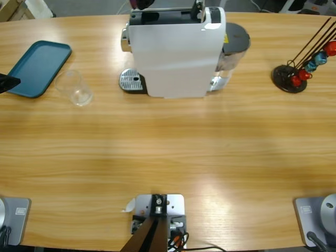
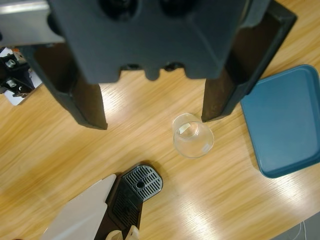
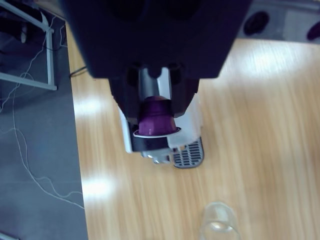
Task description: Pour coffee
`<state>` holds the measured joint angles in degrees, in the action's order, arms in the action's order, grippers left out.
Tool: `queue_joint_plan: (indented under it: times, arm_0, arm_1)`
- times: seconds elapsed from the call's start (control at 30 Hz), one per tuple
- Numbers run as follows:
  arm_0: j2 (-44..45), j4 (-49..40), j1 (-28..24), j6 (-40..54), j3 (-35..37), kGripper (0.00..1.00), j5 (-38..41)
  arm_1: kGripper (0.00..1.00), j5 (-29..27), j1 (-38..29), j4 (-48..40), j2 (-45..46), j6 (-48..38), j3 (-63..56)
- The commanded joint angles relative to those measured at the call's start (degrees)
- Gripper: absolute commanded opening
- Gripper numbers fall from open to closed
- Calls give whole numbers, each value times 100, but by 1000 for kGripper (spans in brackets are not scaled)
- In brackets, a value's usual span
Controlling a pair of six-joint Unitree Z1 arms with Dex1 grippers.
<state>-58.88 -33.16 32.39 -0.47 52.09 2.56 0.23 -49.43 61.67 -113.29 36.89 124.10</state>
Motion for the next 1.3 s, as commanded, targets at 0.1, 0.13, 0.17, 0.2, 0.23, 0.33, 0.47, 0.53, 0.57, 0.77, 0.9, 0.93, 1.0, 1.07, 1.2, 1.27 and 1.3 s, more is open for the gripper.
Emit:
queue_joint_plan:
  times: [0.1, 0.13, 0.17, 0.2, 0.23, 0.33, 0.47, 0.53, 0.57, 0.77, 0.9, 0.93, 1.0, 1.07, 1.2, 1.27, 1.3]
  arm_0:
    - [-9, -6, 57, 108, -199, 812, 78]
    - [-9, -6, 57, 108, -199, 812, 78]
    - [-9, -6, 57, 108, -199, 812, 78]
    - [-9, -6, 57, 108, -199, 812, 78]
    - [-9, -8, 57, 108, -199, 812, 78]
    - [0, -6, 57, 108, -199, 812, 78]
    - [0, -6, 57, 108, -199, 812, 78]
    - [0, -6, 57, 129, -199, 812, 78]
    - [0, -6, 57, 135, -199, 812, 78]
    - [0, -6, 57, 135, -199, 812, 78]
    - [-14, 3, 57, 135, -199, 807, 78]
    - [-18, 10, 57, 135, -199, 807, 78]
    - [-27, 18, 57, 135, -199, 803, 78]
    - [-27, 20, 57, 143, -199, 803, 78]
    - [-27, 20, 57, 143, -199, 797, 71]
    - [-27, 20, 57, 143, -199, 780, 73]
    - [-27, 20, 57, 143, -199, 780, 73]
  arm_1:
    - [0, 223, 251, 158, -422, 178, 37]
    - [0, 232, 251, 156, -457, 178, 57]
    - [0, 251, 250, 158, -492, 178, 88]
    - [0, 291, 250, 159, -541, 178, 136]
    - [0, 309, 250, 159, -580, 178, 167]
    - [0, 344, 250, 163, -655, 170, 239]
    - [0, 355, 250, 179, -699, 170, 299]
    - [0, 355, 250, 188, -729, 170, 317]
    - [0, 362, 250, 188, -743, 170, 317]
    - [0, 376, 250, 196, -803, 170, 343]
    - [0, 388, 251, 200, -772, 170, 329]
    - [0, 390, 258, 216, -764, 170, 326]
    - [0, 386, 272, 267, -763, 170, 324]
    - [0, 400, 302, 295, -747, 170, 280]
    - [0, 434, 367, 311, -729, 170, 211]
    - [0, 434, 373, 311, -733, 170, 211]
    - [0, 436, 373, 311, -743, 170, 218]
